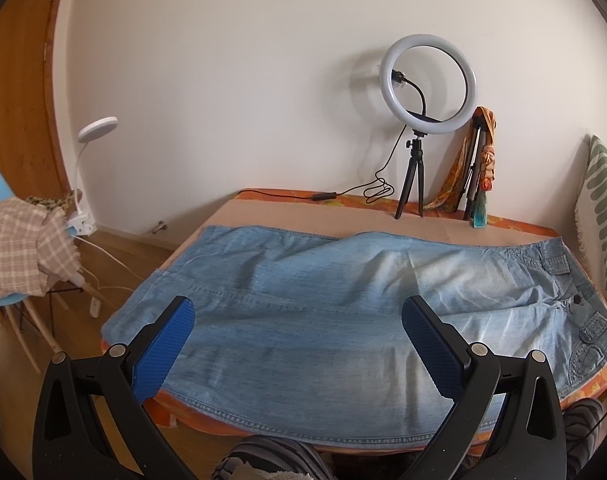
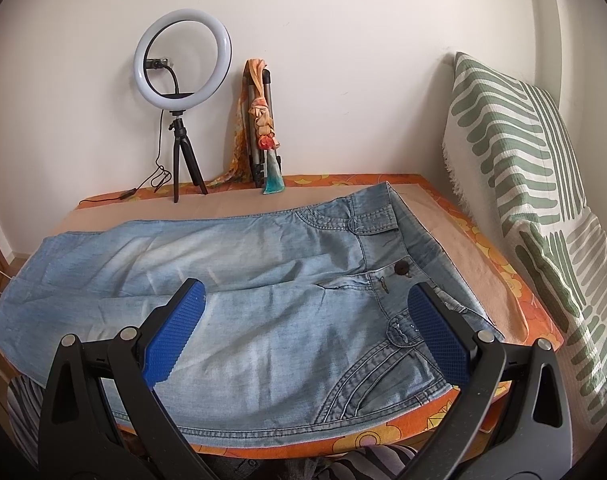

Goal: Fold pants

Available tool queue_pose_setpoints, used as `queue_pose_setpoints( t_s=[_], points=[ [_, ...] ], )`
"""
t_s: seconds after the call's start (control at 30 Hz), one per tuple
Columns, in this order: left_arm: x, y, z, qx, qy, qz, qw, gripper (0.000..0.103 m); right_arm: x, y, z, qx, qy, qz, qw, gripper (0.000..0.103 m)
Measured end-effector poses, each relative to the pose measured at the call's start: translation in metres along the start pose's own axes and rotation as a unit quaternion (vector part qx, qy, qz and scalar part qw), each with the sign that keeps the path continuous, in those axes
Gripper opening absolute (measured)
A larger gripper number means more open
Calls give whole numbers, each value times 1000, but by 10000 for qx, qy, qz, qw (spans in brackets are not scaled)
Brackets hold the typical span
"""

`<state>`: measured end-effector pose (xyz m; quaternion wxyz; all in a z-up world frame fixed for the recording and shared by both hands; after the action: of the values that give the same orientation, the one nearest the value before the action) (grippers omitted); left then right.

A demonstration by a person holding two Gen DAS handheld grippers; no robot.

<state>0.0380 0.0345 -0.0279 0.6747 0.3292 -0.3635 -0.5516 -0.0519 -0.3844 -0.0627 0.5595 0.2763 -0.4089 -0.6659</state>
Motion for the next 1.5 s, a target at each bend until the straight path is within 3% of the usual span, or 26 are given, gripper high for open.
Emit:
queue_pose_setpoints(
  t_s=[0.2, 0.4, 0.6, 0.67, 0.8, 0.9, 1.13, 1.27, 1.4, 1.5],
  points=[
    [-10, 1, -3, 13, 125, 3, 9999, 103, -5, -4, -8, -21, 64, 118, 9999, 103],
    [-35, 2, -11, -70, 310, 51, 9995, 103, -11, -11, -17, -104, 389, 399, 9984, 103],
    [-71, -2, -22, -205, 125, 258, 9994, 103, -34, -22, -27, -164, 1069, 1033, 9888, 103],
    [-83, -5, -28, -314, 79, 325, 9989, 103, -44, -27, -31, -240, 1409, 1254, 9818, 103],
    [-108, -17, -45, -548, 457, 217, 9972, 102, -72, -43, -38, -554, 1788, 1913, 9635, 103],
    [-126, -28, -56, -751, 596, 184, 9952, 94, -92, -59, -44, -830, 2071, 2314, 9469, 103],
    [-157, -50, -75, -1177, 494, 438, 9908, 77, -134, -100, -51, -1226, 2646, 2901, 9115, 101],
    [-170, -56, -78, -1296, 508, 602, 9884, 77, -160, -117, -54, -1322, 2924, 3203, 8913, 98],
    [-178, -56, -77, -1280, 567, 640, 9881, 77, -181, -137, -59, -1456, 2938, 3694, 8695, 84],
    [-182, -55, -75, -1248, 607, 683, 9880, 77, -187, -144, -64, -1542, 2839, 3915, 8616, 75]
  ],
)
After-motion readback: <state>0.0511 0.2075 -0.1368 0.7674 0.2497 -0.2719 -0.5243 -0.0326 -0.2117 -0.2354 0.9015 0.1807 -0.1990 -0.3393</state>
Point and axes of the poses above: each gripper's, at about its wrist camera, not at the fingertips, and z roughly against the way its jaws point, x to its right, y to its top, the point moved 4 cm from there along -z, roughly the way its jaws point, and after that the axes turned 8 degrees about z, right-handed, at the moved point
